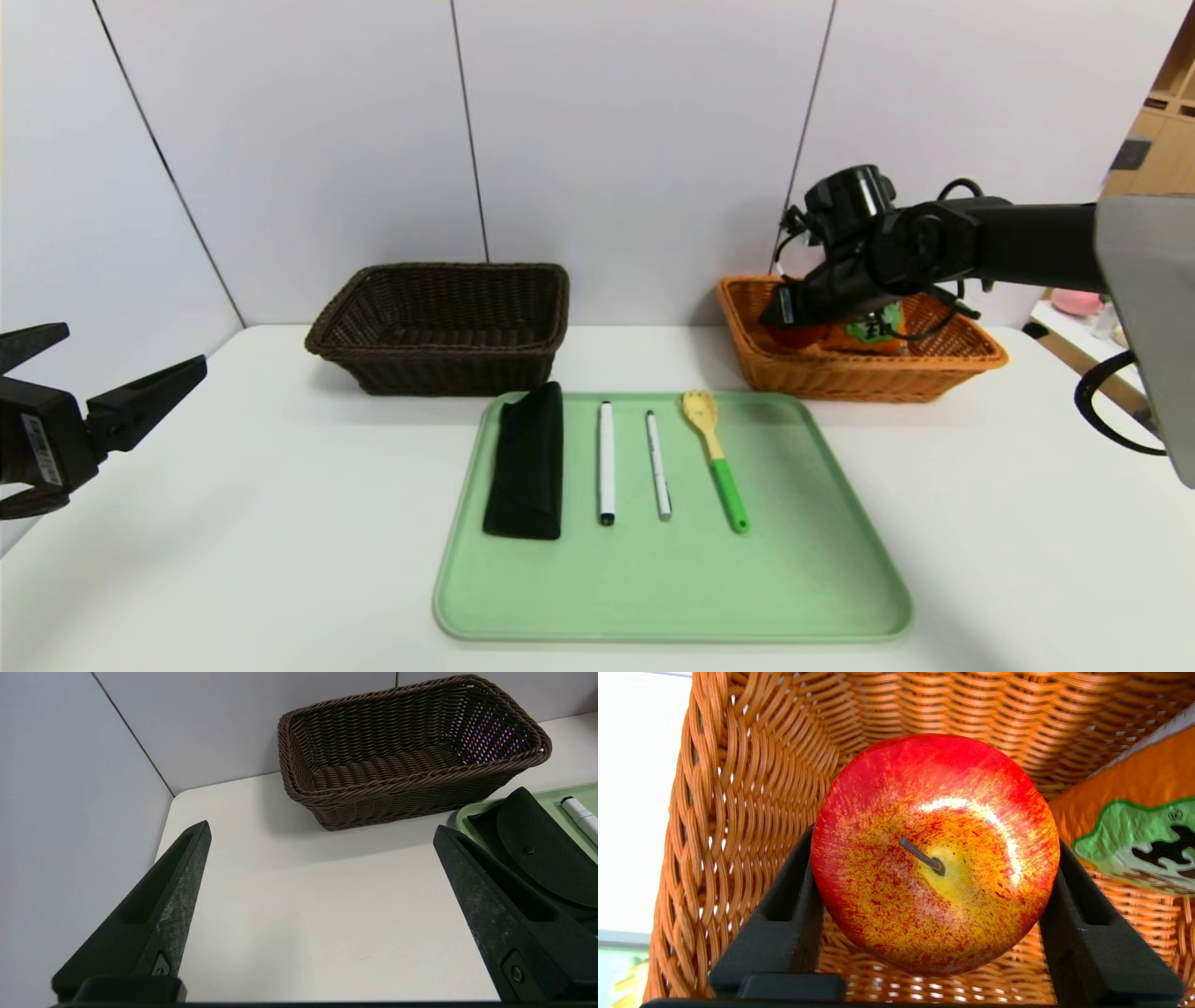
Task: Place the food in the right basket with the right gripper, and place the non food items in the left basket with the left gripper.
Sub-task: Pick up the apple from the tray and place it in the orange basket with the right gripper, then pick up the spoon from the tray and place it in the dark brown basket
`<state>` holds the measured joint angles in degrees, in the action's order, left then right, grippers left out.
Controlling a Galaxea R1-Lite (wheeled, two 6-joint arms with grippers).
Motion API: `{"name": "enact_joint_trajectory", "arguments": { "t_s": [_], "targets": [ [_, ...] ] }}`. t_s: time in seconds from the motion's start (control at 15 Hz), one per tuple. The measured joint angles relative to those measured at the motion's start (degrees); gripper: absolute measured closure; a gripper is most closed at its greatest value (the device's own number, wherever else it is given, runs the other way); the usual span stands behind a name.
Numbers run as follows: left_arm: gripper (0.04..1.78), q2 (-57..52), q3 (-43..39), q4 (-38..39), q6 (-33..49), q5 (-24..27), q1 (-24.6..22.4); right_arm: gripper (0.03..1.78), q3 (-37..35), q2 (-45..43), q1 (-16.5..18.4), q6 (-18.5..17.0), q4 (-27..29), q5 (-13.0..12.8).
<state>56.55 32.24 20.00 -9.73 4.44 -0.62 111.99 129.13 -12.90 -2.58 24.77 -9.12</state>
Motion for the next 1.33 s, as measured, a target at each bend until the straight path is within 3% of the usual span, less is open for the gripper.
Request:
{"name": "enact_joint_trajectory", "arguments": {
  "t_s": [0.13, 0.53, 1.0, 1.13, 1.33],
  "targets": [
    [0.13, 0.00, 0.02, 0.00, 0.02, 0.00, -0.01, 0.42, 0.00, 0.44, 0.06, -2.04, -2.21, -1.38],
    [0.13, -0.02, -0.06, 0.00, 0.02, 0.00, -0.04, 0.25, -1.00, 0.05, -0.27, -2.54, -1.99, -1.60],
    [0.13, -0.16, -0.13, 0.00, 0.04, 0.00, -0.06, 0.16, -3.45, -8.70, -2.73, -2.40, -0.96, -1.40],
    [0.13, -0.22, -0.30, 0.02, 0.04, 0.02, -0.06, 0.15, -5.60, -13.03, -4.83, -2.62, -0.94, -1.16],
    [0.13, -0.33, -0.48, 0.06, 0.04, 0.07, -0.01, 0.13, -11.08, -20.42, -11.79, -4.08, -0.82, -0.63]
  ]
}}
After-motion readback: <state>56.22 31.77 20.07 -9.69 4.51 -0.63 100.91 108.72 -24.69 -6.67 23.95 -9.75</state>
